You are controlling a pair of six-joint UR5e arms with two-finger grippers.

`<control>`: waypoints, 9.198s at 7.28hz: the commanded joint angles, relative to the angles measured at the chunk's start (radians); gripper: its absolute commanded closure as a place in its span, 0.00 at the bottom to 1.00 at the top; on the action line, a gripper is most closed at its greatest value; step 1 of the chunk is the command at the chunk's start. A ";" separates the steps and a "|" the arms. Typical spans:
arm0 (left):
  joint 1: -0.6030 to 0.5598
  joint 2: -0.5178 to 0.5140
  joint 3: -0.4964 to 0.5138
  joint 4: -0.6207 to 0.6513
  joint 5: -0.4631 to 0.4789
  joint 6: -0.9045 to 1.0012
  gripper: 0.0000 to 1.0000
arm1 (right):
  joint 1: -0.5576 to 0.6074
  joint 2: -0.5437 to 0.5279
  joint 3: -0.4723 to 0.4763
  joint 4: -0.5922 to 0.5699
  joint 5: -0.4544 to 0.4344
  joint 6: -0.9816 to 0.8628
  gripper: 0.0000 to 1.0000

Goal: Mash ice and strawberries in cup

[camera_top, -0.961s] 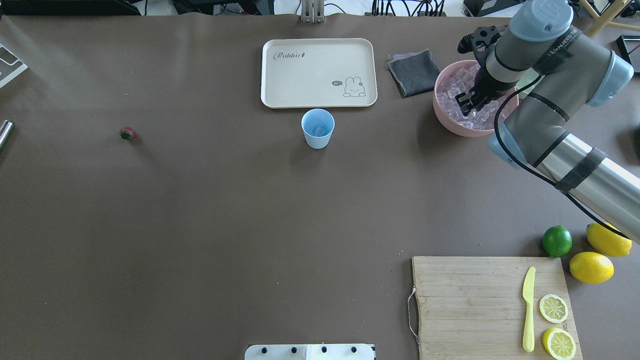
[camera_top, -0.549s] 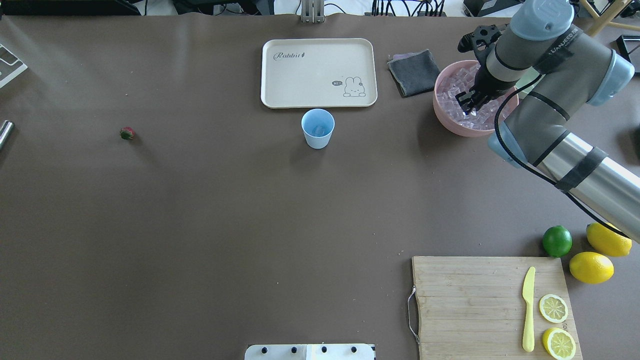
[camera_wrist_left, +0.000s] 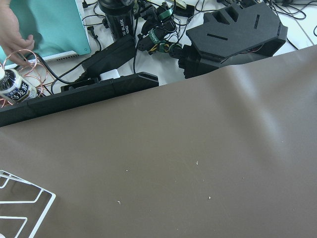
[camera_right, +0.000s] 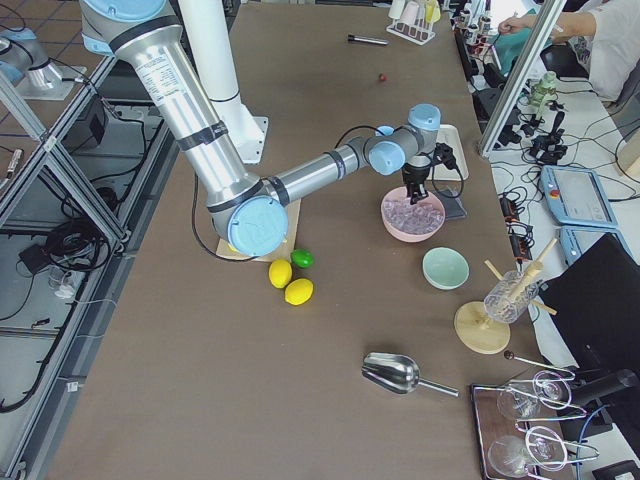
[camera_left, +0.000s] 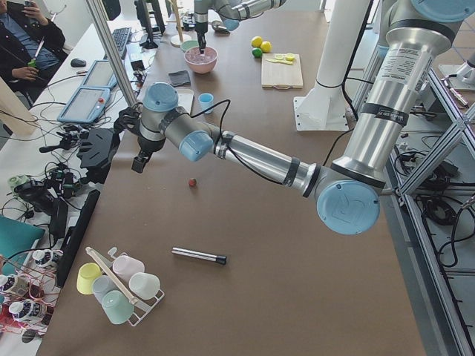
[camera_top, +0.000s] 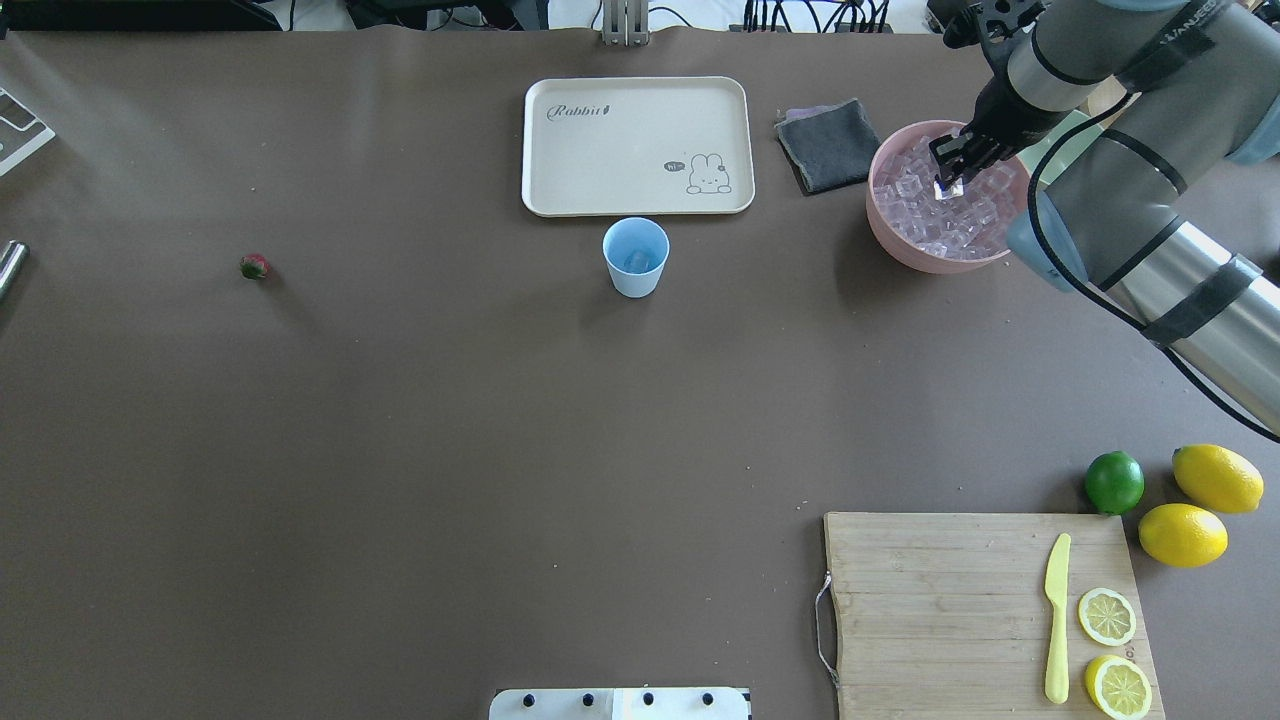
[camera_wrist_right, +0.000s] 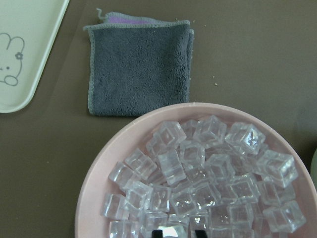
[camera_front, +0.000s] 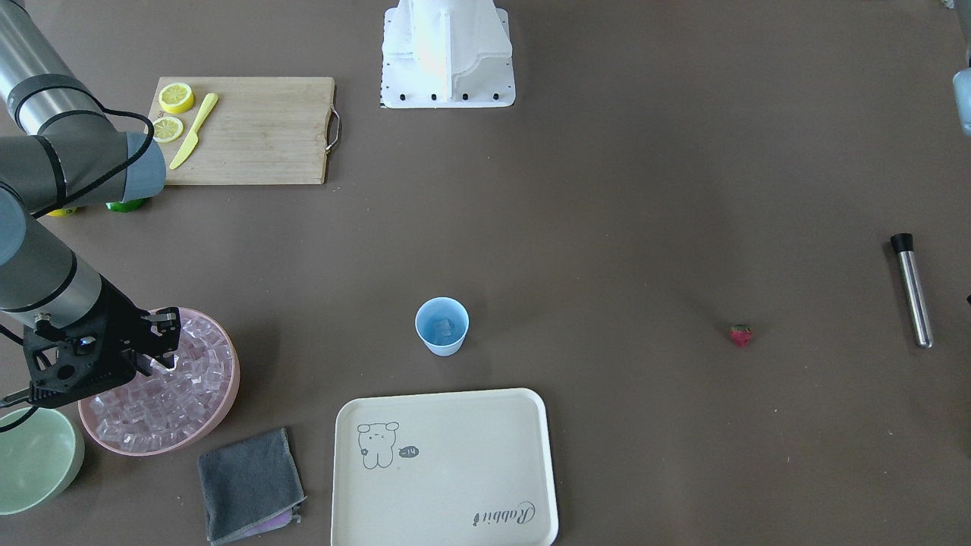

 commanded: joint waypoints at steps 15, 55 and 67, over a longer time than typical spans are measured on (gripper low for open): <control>0.002 0.024 0.029 0.002 -0.005 -0.015 0.02 | -0.350 0.425 -0.175 0.115 -0.374 0.295 1.00; 0.454 -0.135 0.325 -0.041 0.095 -0.243 0.02 | 0.352 -0.339 0.349 -0.112 0.086 -0.100 0.00; 0.450 -0.109 0.345 -0.077 0.083 -0.294 0.22 | 0.354 -0.405 0.378 -0.030 0.083 -0.100 0.00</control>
